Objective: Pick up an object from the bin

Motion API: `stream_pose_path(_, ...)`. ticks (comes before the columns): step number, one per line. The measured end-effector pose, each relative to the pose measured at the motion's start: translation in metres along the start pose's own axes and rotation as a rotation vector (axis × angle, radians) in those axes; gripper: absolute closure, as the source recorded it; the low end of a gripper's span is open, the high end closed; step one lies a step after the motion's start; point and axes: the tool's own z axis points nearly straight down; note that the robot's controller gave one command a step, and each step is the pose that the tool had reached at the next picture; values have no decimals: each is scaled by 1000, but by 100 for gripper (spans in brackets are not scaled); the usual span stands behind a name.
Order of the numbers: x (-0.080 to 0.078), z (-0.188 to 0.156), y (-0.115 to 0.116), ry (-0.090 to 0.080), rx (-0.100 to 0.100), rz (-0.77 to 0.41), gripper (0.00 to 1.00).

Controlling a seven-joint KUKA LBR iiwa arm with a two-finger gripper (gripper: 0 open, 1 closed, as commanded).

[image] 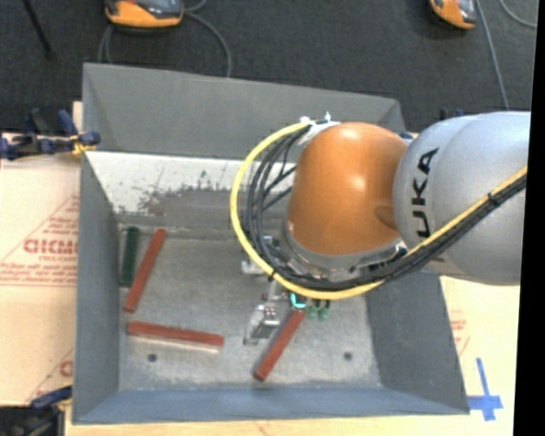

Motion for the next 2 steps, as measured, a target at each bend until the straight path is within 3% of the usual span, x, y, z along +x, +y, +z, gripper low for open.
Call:
stream_pose_path(1,-1,-4,0,-7,-1,3,0)
stream_pose_path(2,-10,44,2,-16,-2,-17,0)
